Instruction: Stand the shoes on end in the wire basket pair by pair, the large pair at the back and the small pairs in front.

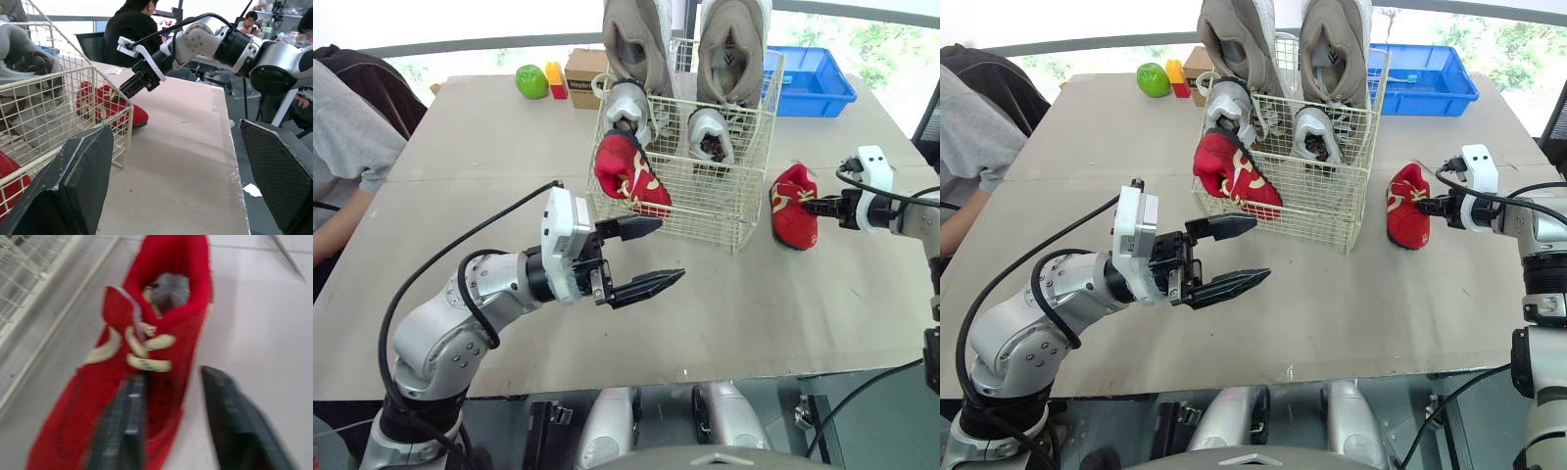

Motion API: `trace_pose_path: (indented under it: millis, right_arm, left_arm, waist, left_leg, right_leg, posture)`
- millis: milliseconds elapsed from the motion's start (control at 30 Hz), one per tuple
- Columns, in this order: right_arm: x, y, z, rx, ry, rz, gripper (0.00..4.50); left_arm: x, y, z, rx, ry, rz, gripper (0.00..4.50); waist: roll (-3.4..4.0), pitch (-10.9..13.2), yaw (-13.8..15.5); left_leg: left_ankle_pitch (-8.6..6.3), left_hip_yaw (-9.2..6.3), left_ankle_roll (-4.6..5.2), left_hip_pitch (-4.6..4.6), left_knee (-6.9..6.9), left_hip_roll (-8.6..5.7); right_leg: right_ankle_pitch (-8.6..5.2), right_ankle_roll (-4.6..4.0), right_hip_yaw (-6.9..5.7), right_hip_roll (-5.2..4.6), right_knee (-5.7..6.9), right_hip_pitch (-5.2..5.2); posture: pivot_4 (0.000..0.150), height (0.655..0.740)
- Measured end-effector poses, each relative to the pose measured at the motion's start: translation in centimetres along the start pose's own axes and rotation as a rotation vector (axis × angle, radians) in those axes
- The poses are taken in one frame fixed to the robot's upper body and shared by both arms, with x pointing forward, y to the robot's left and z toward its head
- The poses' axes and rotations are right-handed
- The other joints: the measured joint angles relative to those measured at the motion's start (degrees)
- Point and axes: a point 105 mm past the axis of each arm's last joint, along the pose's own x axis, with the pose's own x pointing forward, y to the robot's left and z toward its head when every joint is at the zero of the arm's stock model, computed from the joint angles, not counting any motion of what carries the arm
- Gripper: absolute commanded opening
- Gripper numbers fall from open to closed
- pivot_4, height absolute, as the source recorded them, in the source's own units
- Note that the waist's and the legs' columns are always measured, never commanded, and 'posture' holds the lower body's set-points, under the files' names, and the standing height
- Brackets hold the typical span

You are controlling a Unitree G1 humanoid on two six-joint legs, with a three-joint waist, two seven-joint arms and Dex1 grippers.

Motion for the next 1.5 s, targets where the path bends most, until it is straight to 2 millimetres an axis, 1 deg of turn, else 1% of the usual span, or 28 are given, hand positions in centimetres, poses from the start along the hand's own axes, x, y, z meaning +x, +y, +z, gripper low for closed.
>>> trace_pose_path:
  millis: [133, 167, 233, 267, 333, 367, 400, 467, 500, 533, 567, 600, 633, 700, 767, 800, 833, 867, 933, 1000, 1067, 1100, 1167, 1200, 1233, 1367, 1433, 1500]
  right_arm:
    - [-0.9, 0.5, 0.0, -0.011, -0.062, 0.026, 0.05]
    - [-1.7, 0.6, 0.0, -0.001, -0.103, 0.024, 0.05]
    - [-4.3, 0.9, 0.8, 0.017, -0.231, 0.013, 0.05]
    - [-6.9, 1.5, 2.4, 0.008, -0.372, 0.004, 0.05]
    - [-9.9, 2.6, 4.9, -0.025, -0.553, 0.001, 0.05]
    - [-11.9, 3.4, 6.3, -0.041, -0.675, 0.008, 0.05]
    - [-13.4, 4.4, 7.3, -0.053, -0.79, 0.027, 0.05]
    - [-15.6, 7.5, 9.1, -0.061, -1.013, 0.101, 0.05]
    - [-16.1, 9.6, 9.9, -0.064, -1.103, 0.138, 0.05]
    - [-16.0, 11.1, 10.3, -0.086, -1.143, 0.144, 0.05]
    - [-15.0, 13.0, 10.6, -0.151, -1.153, 0.109, 0.05]
    - [-13.8, 14.4, 10.4, -0.212, -1.147, 0.076, 0.05]
    - [-12.2, 15.8, 10.0, -0.254, -1.121, 0.071, 0.05]
    - [-9.5, 17.2, 9.2, -0.251, -1.126, 0.039, 0.05]
    - [-7.8, 18.3, 8.6, -0.273, -1.163, -0.009, 0.05]
    - [-6.6, 19.2, 7.9, -0.284, -1.189, -0.043, 0.05]
    - [-5.8, 19.6, 7.3, -0.297, -1.187, -0.06, 0.05]
    - [-4.8, 20.2, 6.5, -0.352, -1.18, -0.08, 0.05]
    - [-4.5, 20.5, 6.0, -0.39, -1.209, -0.105, 0.05]
    - [-4.7, 20.9, 5.6, -0.424, -1.244, -0.119, 0.05]
    - [-4.2, 21.2, 4.0, -0.439, -1.238, -0.113, 0.05]
    - [-3.5, 21.1, 3.0, -0.431, -1.208, -0.118, 0.05]
    - [-2.3, 20.4, 1.6, -0.393, -1.168, -0.147, 0.05]
    - [-1.9, 20.3, 1.0, -0.386, -1.153, -0.15, 0.05]
    - [-1.3, 20.3, 0.2, -0.367, -1.13, -0.143, 0.05]
    - [0.0, 20.1, -1.4, -0.248, -1.067, -0.133, 0.05]
    - [0.0, 20.1, -1.6, -0.236, -1.06, -0.116, 0.05]
    - [0.0, 20.0, -1.6, -0.168, -1.054, -0.089, 0.05]
  left_arm:
    - [0.0, 0.1, 0.0, 0.0, 0.002, 0.004, 4.46]
    - [0.0, 0.1, 0.0, 0.0, 0.001, 0.004, 4.46]
    - [0.0, 0.2, -0.1, -0.003, -0.001, 0.012, 4.46]
    - [0.0, 0.3, -0.1, -0.011, -0.005, 0.02, 4.46]
    - [0.0, 0.4, -0.2, -0.028, -0.014, 0.033, 4.46]
    - [0.0, 0.5, -0.1, -0.039, -0.023, 0.039, 4.46]
    - [-0.1, 0.6, -0.2, -0.043, -0.023, 0.049, 4.46]
    - [-0.4, 0.9, -0.7, -0.043, -0.012, 0.088, 4.46]
    - [-0.5, 1.3, -0.8, -0.041, -0.031, 0.124, 4.46]
    - [-0.5, 1.6, -0.7, -0.032, -0.061, 0.149, 4.46]
    - [-0.7, 1.9, -0.8, -0.016, -0.08, 0.179, 4.46]
    - [-1.0, 2.0, -0.9, -0.007, -0.082, 0.193, 4.46]
    - [-1.3, 2.0, -1.0, -0.003, -0.083, 0.201, 4.46]
    - [-2.2, 1.9, -1.1, -0.036, -0.107, 0.196, 4.46]
    - [-3.4, 1.5, -1.3, -0.074, -0.124, 0.184, 4.46]
    - [-4.7, 1.3, -2.1, -0.095, -0.101, 0.185, 4.46]
    - [-5.3, 1.3, -2.6, -0.111, -0.085, 0.192, 4.46]
    - [-5.9, 1.5, -2.9, -0.121, -0.076, 0.201, 4.46]
    - [-6.3, 1.7, -2.8, -0.113, -0.078, 0.215, 4.46]
    - [-6.6, 1.9, -2.5, -0.098, -0.079, 0.224, 4.46]
    - [-6.6, 2.1, -2.2, -0.085, -0.077, 0.238, 4.46]
    - [-6.6, 2.2, -2.1, -0.077, -0.078, 0.25, 4.46]
    - [-6.3, 2.3, -1.7, -0.06, -0.078, 0.267, 4.46]
    - [-5.9, 2.3, -1.4, -0.052, -0.078, 0.267, 4.46]
    - [-5.0, 2.1, -0.7, -0.038, -0.083, 0.26, 4.46]
    - [-3.3, 1.5, 1.2, -0.001, -0.1, 0.249, 4.46]
    - [-2.9, 1.4, 1.6, -0.002, -0.101, 0.254, 4.46]
    - [-2.3, 1.2, 1.7, -0.014, -0.097, 0.251, 4.46]
  waist:
    - [0.0, 0.0, 0.13]
    - [0.01, 0.01, 0.29]
    - [0.08, 0.03, 0.65]
    - [0.11, 0.05, 0.69]
    - [0.13, 0.04, 0.25]
    - [0.11, 0.03, -0.02]
    - [0.07, 0.01, -0.23]
    - [0.09, 0.0, -0.98]
    - [0.16, -0.04, -1.43]
    - [0.18, -0.05, -1.52]
    - [0.15, -0.08, -1.74]
    - [0.14, -0.09, -1.77]
    - [0.14, -0.09, -1.65]
    - [0.14, -0.09, -1.29]
    - [0.13, -0.1, -1.31]
    - [0.1, -0.12, -1.39]
    - [0.14, -0.09, -1.35]
    - [0.13, -0.08, -1.1]
    - [0.1, -0.08, -0.77]
    - [0.09, -0.09, -0.65]
    - [0.02, -0.14, -0.61]
    - [0.01, -0.14, -0.6]
    - [0.0, -0.15, -0.65]
    - [0.0, -0.14, -0.67]
    - [-0.01, -0.15, -0.59]
    - [-0.03, -0.16, -0.16]
    - [-0.03, -0.17, -0.13]
    - [-0.06, -0.19, -0.12]
  left_leg:
    - [0.0, -0.08, 0.0, -0.04, -0.02, 0.01]
    - [0.0, -0.11, 0.0, -0.07, -0.04, 0.01]
    - [0.0, -0.17, -0.01, -0.15, -0.07, 0.02]
    - [0.0, -0.18, -0.01, -0.19, -0.08, 0.02]
    - [0.0, -0.14, -0.01, -0.14, -0.08, 0.03]
    - [-0.01, -0.13, -0.01, -0.05, -0.08, 0.04]
    - [-0.01, -0.13, -0.01, 0.03, -0.08, 0.08]
    - [-0.01, -0.11, -0.02, 0.1, -0.09, 0.13]
    - [0.0, -0.1, -0.02, 0.14, -0.08, 0.14]
    - [0.01, -0.11, -0.04, 0.15, -0.07, 0.14]
    - [0.03, -0.1, -0.07, 0.18, -0.07, 0.15]
    - [0.04, -0.09, -0.09, 0.2, -0.07, 0.15]
    - [0.08, -0.11, -0.15, 0.14, -0.07, 0.15]
    - [0.11, -0.1, -0.2, 0.01, -0.05, 0.12]
    - [0.12, -0.02, -0.22, -0.03, -0.06, 0.06]
    - [0.15, -0.01, -0.28, 0.0, -0.09, 0.07]
    - [0.19, 0.0, -0.34, -0.04, -0.11, 0.06]
    - [0.21, -0.03, -0.39, -0.08, -0.12, 0.02]
    - [0.19, -0.06, -0.35, -0.1, -0.12, 0.01]
    - [0.12, -0.03, -0.23, -0.06, -0.11, 0.0]
    - [0.11, -0.08, -0.22, 0.04, -0.11, 0.01]
    - [0.11, -0.09, -0.22, 0.05, -0.11, 0.02]
    - [0.12, -0.08, -0.22, 0.07, -0.1, 0.02]
    - [0.12, -0.08, -0.22, 0.07, -0.09, 0.02]
    - [0.12, -0.12, -0.22, 0.08, -0.08, 0.02]
    - [0.12, -0.14, -0.22, 0.09, -0.06, 0.02]
    - [0.12, -0.14, -0.22, 0.1, -0.06, 0.02]
    - [0.12, -0.17, -0.22, 0.11, -0.06, 0.02]
  right_leg:
    - [0.0, 0.0, -0.1, -0.03, 0.01, -0.01]
    - [-0.01, 0.01, -0.13, -0.04, 0.0, -0.02]
    - [-0.04, 0.06, -0.2, -0.07, 0.01, -0.08]
    - [-0.05, 0.07, -0.2, -0.07, 0.01, -0.12]
    - [-0.04, 0.08, -0.15, -0.05, 0.04, -0.12]
    - [-0.04, 0.08, -0.13, -0.04, 0.07, -0.06]
    - [-0.04, 0.07, -0.12, 0.02, 0.07, 0.01]
    - [-0.04, 0.07, -0.09, 0.09, 0.13, 0.04]
    - [-0.04, 0.06, -0.05, 0.1, 0.17, 0.04]
    - [-0.03, 0.05, -0.06, 0.11, 0.2, 0.04]
    - [-0.03, 0.03, -0.04, 0.15, 0.18, 0.03]
    - [-0.04, 0.02, -0.05, 0.15, 0.18, 0.03]
    - [-0.04, 0.01, -0.08, 0.13, 0.19, -0.01]
    - [-0.03, 0.0, -0.09, 0.05, 0.18, -0.13]
    - [-0.03, 0.02, -0.04, -0.04, 0.13, -0.16]
    - [-0.04, 0.01, -0.05, -0.06, 0.11, -0.16]
    - [-0.04, 0.01, -0.06, -0.08, 0.11, -0.2]
    - [-0.04, 0.01, -0.11, -0.13, 0.11, -0.25]
    - [-0.04, 0.01, -0.15, -0.18, 0.12, -0.23]
    - [-0.04, 0.01, -0.14, -0.2, 0.12, -0.2]
    - [-0.05, 0.0, -0.18, -0.21, 0.12, -0.11]
    - [-0.05, -0.01, -0.18, -0.21, 0.13, -0.1]
    - [-0.05, -0.02, -0.16, -0.2, 0.15, -0.09]
    - [-0.04, -0.02, -0.16, -0.2, 0.15, -0.08]
    - [-0.04, -0.02, -0.18, -0.2, 0.15, -0.05]
    - [-0.03, -0.01, -0.17, -0.2, 0.15, -0.01]
    - [-0.02, -0.01, -0.17, -0.2, 0.15, 0.0]
    - [-0.02, -0.01, -0.2, -0.19, 0.15, 0.02]
  posture:
    - [0.15, 0.74]
    - [0.15, 0.74]
    - [0.15, 0.74]
    - [0.15, 0.74]
    - [0.15, 0.74]
    - [0.15, 0.74]
    - [0.15, 0.74]
    - [0.15, 0.74]
    - [0.15, 0.74]
    - [0.15, 0.74]
    - [0.15, 0.74]
    - [0.15, 0.74]
    - [0.15, 0.74]
    - [0.15, 0.74]
    - [0.15, 0.74]
    - [0.15, 0.74]
    - [0.15, 0.74]
    - [0.15, 0.74]
    - [0.15, 0.74]
    - [0.15, 0.74]
    - [0.15, 0.74]
    - [0.15, 0.74]
    - [0.15, 0.74]
    - [0.15, 0.74]
    - [0.15, 0.74]
    - [0.15, 0.74]
    - [0.15, 0.74]
    - [0.15, 0.74]
